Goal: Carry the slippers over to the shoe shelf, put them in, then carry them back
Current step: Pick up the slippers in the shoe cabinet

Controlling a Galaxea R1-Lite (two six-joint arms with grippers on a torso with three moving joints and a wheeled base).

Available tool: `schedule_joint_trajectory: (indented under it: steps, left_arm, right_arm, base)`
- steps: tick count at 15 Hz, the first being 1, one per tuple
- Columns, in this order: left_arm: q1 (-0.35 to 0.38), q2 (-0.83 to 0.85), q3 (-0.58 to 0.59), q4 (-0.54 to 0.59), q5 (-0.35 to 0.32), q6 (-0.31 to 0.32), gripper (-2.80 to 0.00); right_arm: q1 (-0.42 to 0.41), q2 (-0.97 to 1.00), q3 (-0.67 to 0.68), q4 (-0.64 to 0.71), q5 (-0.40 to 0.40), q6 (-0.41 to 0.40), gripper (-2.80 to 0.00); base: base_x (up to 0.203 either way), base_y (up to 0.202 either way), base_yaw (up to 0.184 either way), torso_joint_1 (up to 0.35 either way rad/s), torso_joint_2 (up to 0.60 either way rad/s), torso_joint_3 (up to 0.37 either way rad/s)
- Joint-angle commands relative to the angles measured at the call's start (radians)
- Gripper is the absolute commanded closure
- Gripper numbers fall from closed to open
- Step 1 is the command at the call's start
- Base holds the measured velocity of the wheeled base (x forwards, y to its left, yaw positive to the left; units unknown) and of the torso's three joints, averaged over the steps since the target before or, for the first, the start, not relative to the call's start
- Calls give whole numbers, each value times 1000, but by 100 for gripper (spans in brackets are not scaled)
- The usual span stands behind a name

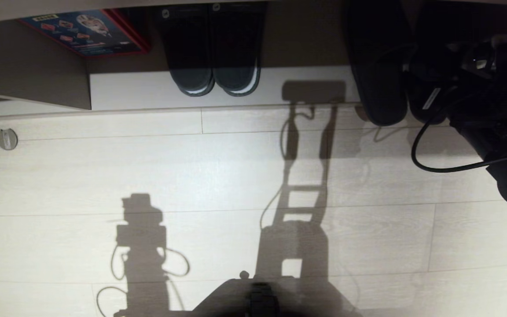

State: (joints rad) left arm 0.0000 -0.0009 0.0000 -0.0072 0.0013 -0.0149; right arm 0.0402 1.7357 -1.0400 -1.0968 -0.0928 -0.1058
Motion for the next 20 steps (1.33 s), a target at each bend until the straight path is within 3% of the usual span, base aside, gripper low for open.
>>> schedule_joint_trajectory:
  steps: [1, 4, 11, 20]
  left_arm:
    - [2, -1, 0, -2, 0, 0, 0]
    - [0, 1, 0, 0, 0, 0, 0]
    - [1, 1, 0, -2, 0, 0, 0]
    - [1, 1, 0, -1, 0, 0, 0]
  right_arm:
    - [-20, -20, 12, -11, 0, -12, -280]
    - [-78, -16, 8, -46, 4, -34, -280]
    - [-100, -11, 9, -48, 2, -53, -280]
    - [-92, 64, -118, -207, -1, -273, -280]
  base:
    - [0, 0, 0, 0, 0, 0]
    - [0, 0, 0, 0, 0, 0]
    - [0, 0, 0, 0, 0, 0]
    - [0, 0, 0, 0, 0, 0]
